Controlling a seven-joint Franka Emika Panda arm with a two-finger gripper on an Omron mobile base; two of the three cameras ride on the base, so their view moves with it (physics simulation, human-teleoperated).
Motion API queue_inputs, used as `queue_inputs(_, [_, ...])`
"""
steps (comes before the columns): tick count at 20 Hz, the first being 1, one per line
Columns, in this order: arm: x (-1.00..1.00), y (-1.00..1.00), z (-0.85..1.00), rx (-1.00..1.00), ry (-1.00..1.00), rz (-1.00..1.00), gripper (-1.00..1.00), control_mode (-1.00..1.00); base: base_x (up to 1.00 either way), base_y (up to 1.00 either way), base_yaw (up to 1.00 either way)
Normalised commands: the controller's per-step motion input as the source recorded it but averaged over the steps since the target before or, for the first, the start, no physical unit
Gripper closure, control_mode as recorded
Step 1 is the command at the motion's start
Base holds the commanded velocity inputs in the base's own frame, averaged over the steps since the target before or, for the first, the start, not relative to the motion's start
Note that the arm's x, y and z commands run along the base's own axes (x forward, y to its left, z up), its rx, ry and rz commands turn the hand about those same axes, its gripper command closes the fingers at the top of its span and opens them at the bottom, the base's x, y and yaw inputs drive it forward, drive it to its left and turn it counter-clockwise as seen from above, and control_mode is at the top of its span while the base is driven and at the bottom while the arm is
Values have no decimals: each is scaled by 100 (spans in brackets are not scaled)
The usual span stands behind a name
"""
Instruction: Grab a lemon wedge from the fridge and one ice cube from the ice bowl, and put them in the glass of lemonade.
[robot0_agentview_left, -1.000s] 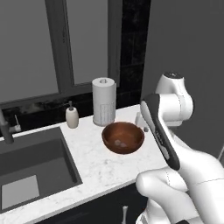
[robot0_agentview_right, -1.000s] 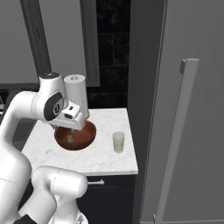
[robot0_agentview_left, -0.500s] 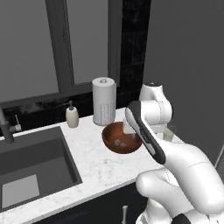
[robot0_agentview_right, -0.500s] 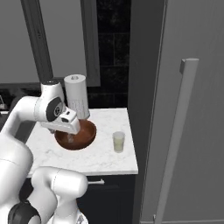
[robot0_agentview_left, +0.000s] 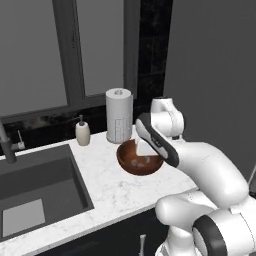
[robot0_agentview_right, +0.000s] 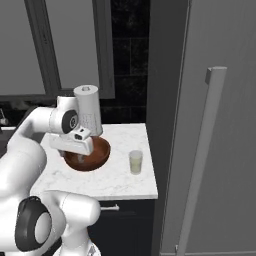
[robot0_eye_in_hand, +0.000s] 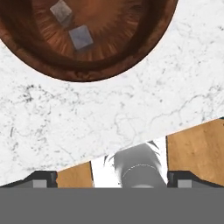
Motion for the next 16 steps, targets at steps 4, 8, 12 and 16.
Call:
queue_inputs(4, [29, 0, -21, 0, 8, 0, -100, -100, 0, 0, 0])
queue_inputs(8, [33, 0, -18, 0, 3, 0, -100, -100, 0, 0, 0])
queue_inputs(12, [35, 3, -24, 0, 1, 0, -100, -100, 0, 0, 0])
queue_inputs(16, [33, 5, -27, 0, 1, 0, -100, -100, 0, 0, 0])
